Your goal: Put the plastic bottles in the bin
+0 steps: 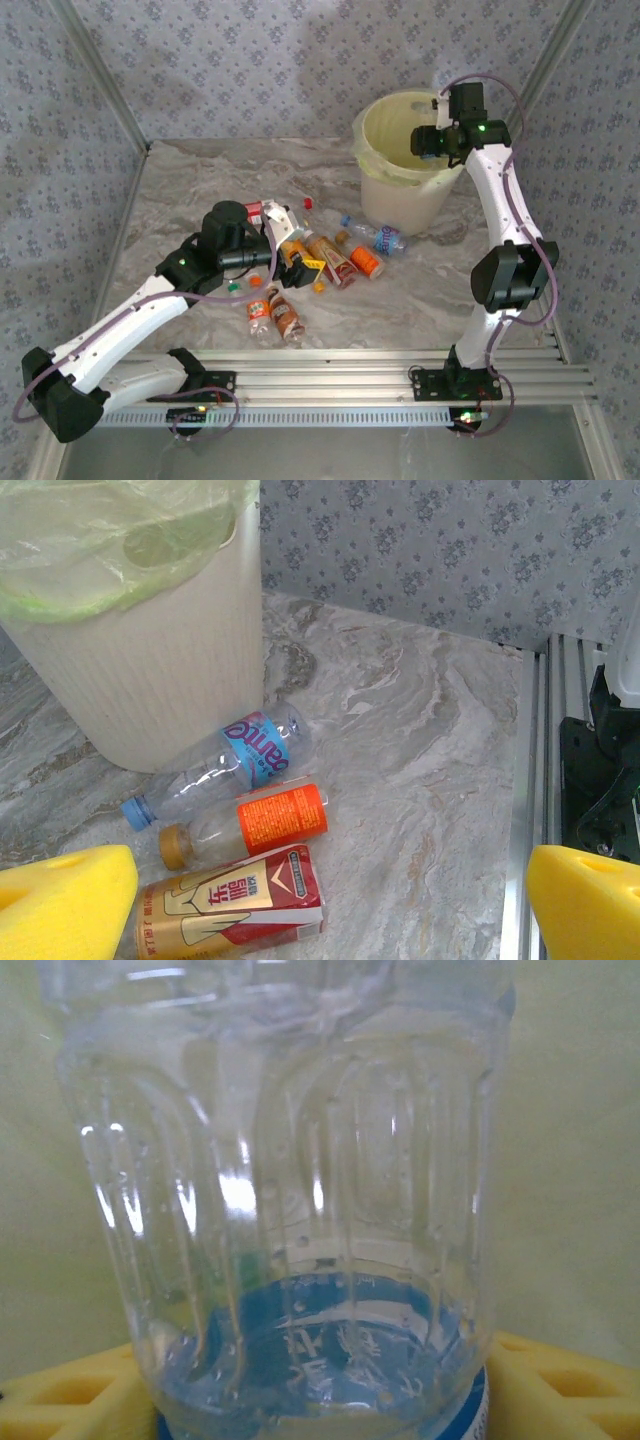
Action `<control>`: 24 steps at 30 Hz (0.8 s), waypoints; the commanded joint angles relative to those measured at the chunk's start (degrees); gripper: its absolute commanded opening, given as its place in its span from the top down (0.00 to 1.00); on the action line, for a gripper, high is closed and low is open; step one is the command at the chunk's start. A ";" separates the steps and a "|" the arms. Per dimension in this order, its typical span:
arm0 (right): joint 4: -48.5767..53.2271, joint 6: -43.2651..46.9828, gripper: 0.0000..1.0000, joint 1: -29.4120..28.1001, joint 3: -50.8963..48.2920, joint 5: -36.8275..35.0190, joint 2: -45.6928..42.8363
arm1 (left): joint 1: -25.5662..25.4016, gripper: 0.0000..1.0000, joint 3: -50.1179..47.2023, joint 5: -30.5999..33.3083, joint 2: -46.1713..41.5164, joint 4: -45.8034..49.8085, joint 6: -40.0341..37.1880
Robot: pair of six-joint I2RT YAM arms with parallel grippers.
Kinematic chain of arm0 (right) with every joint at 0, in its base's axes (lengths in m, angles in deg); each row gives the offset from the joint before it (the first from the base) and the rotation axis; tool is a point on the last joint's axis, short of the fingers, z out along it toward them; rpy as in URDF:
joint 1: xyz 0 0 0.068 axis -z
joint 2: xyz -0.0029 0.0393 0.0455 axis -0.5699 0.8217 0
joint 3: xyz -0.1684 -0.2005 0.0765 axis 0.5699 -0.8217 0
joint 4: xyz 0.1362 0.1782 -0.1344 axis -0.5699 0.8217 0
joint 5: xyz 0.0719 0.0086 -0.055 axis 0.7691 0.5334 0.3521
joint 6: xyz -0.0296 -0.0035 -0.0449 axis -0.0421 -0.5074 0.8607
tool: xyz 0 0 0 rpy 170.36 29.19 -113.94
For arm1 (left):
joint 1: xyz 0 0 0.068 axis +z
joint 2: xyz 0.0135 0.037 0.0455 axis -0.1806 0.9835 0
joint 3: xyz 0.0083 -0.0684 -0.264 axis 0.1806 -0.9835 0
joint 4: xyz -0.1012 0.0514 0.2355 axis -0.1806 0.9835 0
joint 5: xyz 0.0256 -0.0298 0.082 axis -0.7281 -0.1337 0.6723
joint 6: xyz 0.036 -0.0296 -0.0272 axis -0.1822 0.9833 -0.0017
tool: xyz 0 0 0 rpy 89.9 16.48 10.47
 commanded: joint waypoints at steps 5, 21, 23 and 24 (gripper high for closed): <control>0.15 -1.27 0.21 0.42 1.23 -1.31 -0.77 | -0.36 0.00 1.59 -0.94 -0.28 0.05 -1.00; -0.64 -2.07 0.26 -4.37 -4.42 -3.12 -13.66 | -0.39 0.00 3.49 2.53 -0.84 6.66 -6.70; -0.61 -2.07 0.26 -5.90 -6.87 -3.75 -16.37 | -0.37 0.00 3.66 2.58 -0.88 7.23 -7.14; -0.41 -2.06 0.26 -6.85 -8.44 -4.20 -17.90 | -0.39 0.00 3.79 2.55 -0.88 7.54 -7.38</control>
